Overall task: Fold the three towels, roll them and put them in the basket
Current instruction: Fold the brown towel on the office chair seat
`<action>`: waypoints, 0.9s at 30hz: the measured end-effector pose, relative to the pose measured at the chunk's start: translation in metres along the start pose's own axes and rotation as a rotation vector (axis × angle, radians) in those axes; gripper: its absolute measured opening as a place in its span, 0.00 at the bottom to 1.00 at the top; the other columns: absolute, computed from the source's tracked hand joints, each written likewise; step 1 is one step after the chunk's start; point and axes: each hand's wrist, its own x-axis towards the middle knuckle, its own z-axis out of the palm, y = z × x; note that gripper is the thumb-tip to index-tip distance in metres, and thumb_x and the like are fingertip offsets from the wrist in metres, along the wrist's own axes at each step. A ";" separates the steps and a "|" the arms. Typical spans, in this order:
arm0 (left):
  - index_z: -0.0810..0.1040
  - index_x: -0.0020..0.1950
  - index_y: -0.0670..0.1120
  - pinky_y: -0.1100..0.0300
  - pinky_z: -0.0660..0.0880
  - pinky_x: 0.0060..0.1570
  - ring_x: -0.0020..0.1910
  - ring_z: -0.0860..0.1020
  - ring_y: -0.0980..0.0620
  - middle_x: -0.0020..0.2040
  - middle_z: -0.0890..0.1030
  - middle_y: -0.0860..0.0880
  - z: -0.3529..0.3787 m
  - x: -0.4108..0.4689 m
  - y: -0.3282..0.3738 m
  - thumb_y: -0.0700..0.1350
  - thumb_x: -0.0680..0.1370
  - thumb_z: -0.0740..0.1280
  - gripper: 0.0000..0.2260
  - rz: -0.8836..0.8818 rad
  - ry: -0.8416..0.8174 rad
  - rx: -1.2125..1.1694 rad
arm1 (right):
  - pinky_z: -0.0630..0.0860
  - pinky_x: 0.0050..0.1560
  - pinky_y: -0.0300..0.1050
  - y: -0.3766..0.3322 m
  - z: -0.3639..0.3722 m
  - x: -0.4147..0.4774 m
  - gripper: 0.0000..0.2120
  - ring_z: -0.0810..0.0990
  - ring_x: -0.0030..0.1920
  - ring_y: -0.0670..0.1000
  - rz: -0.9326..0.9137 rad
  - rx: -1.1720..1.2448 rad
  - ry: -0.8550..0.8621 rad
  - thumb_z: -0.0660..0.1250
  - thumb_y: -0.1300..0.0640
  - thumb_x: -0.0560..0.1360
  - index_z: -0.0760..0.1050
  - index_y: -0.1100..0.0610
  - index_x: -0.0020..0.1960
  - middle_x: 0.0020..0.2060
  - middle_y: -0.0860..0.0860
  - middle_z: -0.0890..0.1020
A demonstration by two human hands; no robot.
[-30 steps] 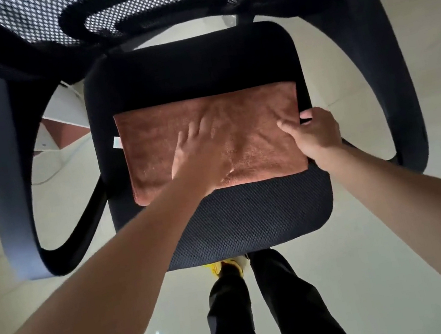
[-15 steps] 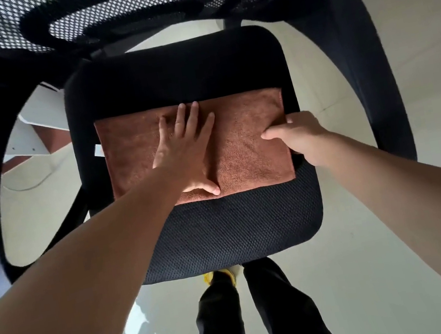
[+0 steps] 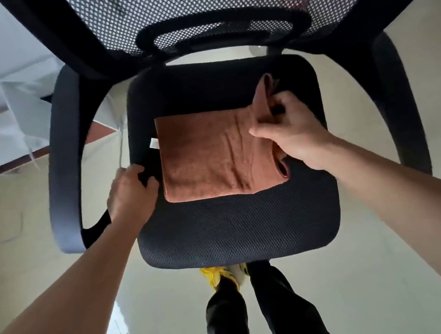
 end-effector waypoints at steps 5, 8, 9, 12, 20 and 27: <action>0.76 0.61 0.43 0.58 0.71 0.45 0.52 0.77 0.43 0.56 0.80 0.44 -0.014 0.001 -0.017 0.45 0.77 0.64 0.14 -0.176 0.049 -0.205 | 0.79 0.41 0.45 -0.016 0.095 0.016 0.21 0.80 0.44 0.49 -0.014 -0.157 -0.086 0.73 0.54 0.70 0.67 0.53 0.58 0.45 0.49 0.78; 0.74 0.59 0.47 0.63 0.67 0.34 0.41 0.77 0.49 0.51 0.79 0.49 -0.025 0.010 -0.022 0.46 0.76 0.63 0.12 -0.327 0.047 -0.436 | 0.82 0.43 0.52 -0.017 0.145 0.025 0.21 0.81 0.43 0.53 0.014 -0.257 -0.087 0.71 0.55 0.71 0.65 0.54 0.58 0.46 0.51 0.79; 0.73 0.58 0.48 0.62 0.69 0.34 0.40 0.78 0.50 0.49 0.79 0.49 -0.026 0.011 -0.020 0.46 0.76 0.63 0.11 -0.364 0.037 -0.499 | 0.83 0.41 0.53 -0.016 0.154 0.028 0.20 0.82 0.43 0.54 0.035 -0.272 -0.086 0.71 0.56 0.71 0.64 0.54 0.58 0.47 0.52 0.79; 0.73 0.57 0.48 0.57 0.75 0.43 0.43 0.79 0.47 0.50 0.79 0.49 -0.025 0.011 -0.022 0.47 0.76 0.63 0.11 -0.364 0.009 -0.523 | 0.83 0.38 0.55 -0.013 0.178 0.031 0.22 0.84 0.40 0.58 0.086 -0.265 -0.096 0.71 0.59 0.72 0.64 0.54 0.59 0.48 0.54 0.78; 0.77 0.58 0.44 0.49 0.73 0.54 0.57 0.73 0.44 0.59 0.75 0.45 -0.016 -0.003 -0.016 0.40 0.76 0.62 0.12 0.207 0.162 -0.178 | 0.80 0.33 0.39 -0.003 0.130 0.037 0.10 0.85 0.36 0.47 0.087 0.052 0.042 0.66 0.64 0.76 0.76 0.56 0.56 0.46 0.55 0.83; 0.49 0.78 0.49 0.43 0.55 0.73 0.78 0.44 0.43 0.79 0.43 0.45 0.010 0.021 0.019 0.59 0.68 0.74 0.48 0.615 -0.282 0.487 | 0.82 0.47 0.45 -0.008 0.087 0.080 0.06 0.83 0.49 0.48 0.369 0.351 0.158 0.66 0.64 0.77 0.78 0.56 0.52 0.49 0.54 0.83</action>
